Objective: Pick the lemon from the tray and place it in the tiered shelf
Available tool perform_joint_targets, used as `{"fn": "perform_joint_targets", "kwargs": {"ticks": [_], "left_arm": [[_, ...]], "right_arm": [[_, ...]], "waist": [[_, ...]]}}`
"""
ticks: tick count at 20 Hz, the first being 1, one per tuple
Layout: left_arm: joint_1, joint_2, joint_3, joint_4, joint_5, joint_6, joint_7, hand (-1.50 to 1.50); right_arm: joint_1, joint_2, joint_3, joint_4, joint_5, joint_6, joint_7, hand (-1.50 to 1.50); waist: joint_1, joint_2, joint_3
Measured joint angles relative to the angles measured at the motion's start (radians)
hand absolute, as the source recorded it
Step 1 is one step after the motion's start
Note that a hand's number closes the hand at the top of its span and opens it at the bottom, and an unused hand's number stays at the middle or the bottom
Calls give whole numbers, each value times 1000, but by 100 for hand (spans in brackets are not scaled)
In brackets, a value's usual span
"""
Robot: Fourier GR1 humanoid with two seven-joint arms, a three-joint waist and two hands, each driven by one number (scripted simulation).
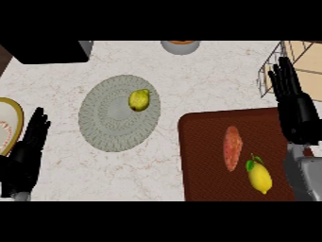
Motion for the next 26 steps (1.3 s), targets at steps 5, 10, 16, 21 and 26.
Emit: {"fn": "perform_joint_targets", "kwargs": {"ticks": [5,10,16,21,26], "left_arm": [[-24,54,55,40,27,-81,35,0],[-3,71,74,78,54,-118,52,0],[-1,86,91,121,85,-206,42,0],[-4,88,105,147,91,-233,36,0],[-16,86,110,152,89,-231,46,0]], "right_arm": [[74,38,86,-52,164,-109,-32,150],[184,-9,37,2,424,-372,5,-150],[349,156,212,-16,722,-658,70,-150],[459,204,281,-50,1027,-740,274,-150],[546,219,261,-114,1306,-615,492,-150]], "waist": [[21,16,-8],[-7,23,-17],[19,22,-14],[19,23,-16],[13,23,-19]]}}
